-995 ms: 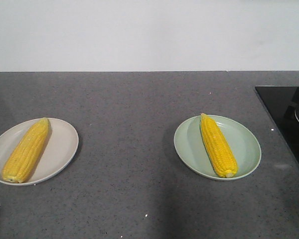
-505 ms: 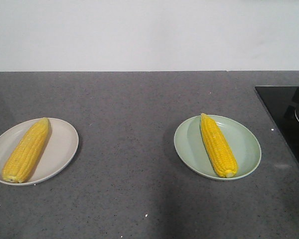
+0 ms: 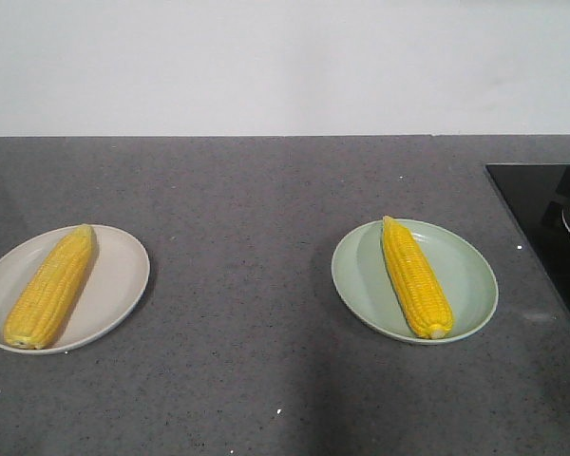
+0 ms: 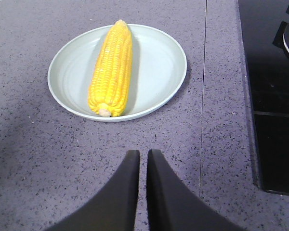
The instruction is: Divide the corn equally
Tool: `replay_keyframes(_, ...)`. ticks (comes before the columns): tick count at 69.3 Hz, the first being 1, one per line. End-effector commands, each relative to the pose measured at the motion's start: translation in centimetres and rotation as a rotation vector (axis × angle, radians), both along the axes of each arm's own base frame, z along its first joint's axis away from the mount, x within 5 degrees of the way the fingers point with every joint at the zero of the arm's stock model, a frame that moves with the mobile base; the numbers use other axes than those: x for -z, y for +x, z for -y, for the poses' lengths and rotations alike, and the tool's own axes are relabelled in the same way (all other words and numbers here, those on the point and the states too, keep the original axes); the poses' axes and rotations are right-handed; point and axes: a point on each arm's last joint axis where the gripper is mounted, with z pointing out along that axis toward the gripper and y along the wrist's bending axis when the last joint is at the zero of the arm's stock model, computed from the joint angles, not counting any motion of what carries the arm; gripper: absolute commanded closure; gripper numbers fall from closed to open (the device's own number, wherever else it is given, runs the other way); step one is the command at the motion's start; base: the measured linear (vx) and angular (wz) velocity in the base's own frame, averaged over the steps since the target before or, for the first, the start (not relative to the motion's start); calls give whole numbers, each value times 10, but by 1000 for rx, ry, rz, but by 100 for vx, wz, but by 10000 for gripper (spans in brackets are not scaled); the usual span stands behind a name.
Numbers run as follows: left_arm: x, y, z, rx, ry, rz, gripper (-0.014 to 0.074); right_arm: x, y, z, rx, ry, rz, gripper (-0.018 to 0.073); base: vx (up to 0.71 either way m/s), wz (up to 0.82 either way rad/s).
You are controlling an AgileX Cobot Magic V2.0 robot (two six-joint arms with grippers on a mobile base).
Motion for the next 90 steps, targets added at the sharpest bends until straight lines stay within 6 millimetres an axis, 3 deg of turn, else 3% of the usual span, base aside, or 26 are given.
replay_keyframes(1, -7, 0, 0, 0, -6, 90, 605, -13, 3, -1, -4, 11, 86, 571, 0, 0)
replay_keyframes(46, -7, 0, 0, 0, -6, 90, 605, -13, 3, -1, -2, 11, 86, 571, 0, 0)
replay_keyframes(57, -7, 0, 0, 0, -6, 90, 605, -12, -2, 8, 81, 11, 150, 571, 0, 0)
replay_keyframes(76, -7, 0, 0, 0, -6, 90, 605, 34, -12, 23, 291, 44, 361, 571, 0, 0)
replay_keyframes(90, -7, 0, 0, 0, -6, 90, 605, 61, -17, 23, 297, 19, 380, 571, 0, 0)
